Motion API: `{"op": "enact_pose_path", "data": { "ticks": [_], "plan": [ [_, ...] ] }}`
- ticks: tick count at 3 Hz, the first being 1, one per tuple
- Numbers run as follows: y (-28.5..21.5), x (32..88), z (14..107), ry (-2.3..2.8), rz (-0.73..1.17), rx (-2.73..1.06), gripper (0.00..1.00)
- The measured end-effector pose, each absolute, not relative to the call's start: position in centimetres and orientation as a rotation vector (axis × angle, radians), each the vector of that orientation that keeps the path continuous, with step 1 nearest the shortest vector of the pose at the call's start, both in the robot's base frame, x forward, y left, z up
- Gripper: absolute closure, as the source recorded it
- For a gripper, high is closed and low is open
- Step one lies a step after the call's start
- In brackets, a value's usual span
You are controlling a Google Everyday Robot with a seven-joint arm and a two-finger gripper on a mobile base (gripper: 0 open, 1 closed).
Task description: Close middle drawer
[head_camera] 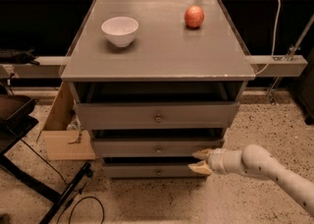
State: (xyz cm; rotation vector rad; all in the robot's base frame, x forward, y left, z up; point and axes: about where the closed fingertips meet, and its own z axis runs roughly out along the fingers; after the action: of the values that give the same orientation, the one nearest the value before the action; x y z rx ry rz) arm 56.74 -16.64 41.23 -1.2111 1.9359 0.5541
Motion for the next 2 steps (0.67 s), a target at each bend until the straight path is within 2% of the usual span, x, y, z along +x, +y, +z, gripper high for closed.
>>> {"op": "enact_pose_path", "data": {
  "ticks": [2],
  "plan": [
    [-17.8, 43.8, 45.9, 2.164, 0.508, -1.542, 0.96]
  ]
}}
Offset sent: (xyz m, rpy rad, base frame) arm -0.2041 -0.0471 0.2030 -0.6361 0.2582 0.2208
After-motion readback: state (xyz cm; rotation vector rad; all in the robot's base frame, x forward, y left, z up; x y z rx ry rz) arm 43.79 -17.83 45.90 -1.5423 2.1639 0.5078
